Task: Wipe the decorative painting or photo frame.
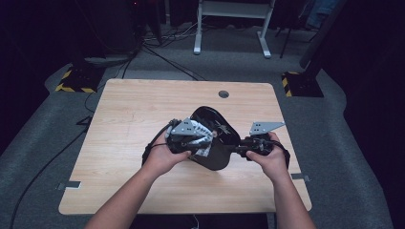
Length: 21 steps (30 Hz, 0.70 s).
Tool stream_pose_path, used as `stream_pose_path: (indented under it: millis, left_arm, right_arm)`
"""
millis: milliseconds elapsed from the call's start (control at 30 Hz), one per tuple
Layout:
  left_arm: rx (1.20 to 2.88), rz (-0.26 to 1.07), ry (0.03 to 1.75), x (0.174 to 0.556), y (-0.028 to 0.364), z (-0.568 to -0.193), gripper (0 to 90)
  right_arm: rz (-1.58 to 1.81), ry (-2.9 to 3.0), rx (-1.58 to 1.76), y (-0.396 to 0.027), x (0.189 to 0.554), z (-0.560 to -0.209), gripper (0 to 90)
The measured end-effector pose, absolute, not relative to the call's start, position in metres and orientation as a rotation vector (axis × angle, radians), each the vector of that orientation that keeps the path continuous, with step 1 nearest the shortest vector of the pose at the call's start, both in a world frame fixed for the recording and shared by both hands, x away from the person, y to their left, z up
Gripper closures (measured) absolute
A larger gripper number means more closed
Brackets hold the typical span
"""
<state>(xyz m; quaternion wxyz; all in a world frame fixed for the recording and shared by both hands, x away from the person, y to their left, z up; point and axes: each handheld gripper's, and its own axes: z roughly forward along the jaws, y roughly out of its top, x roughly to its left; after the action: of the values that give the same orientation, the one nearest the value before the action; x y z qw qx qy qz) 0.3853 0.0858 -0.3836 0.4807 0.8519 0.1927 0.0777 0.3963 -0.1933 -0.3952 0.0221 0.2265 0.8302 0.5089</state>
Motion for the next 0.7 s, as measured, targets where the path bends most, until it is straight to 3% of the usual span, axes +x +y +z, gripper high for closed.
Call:
stream_pose_path:
  millis: [233, 700]
  left_arm:
    - [2.076, 0.187, 0.468, 0.386, 0.089, -0.385, 77.0]
    - [2.044, 0.234, 0.593, 0.401, 0.133, -0.394, 76.9]
  right_arm:
    - [1.584, 2.573, 0.701, -0.193, 0.397, -0.395, 78.7]
    - [1.583, 2.574, 0.705, -0.195, 0.397, -0.395, 78.4]
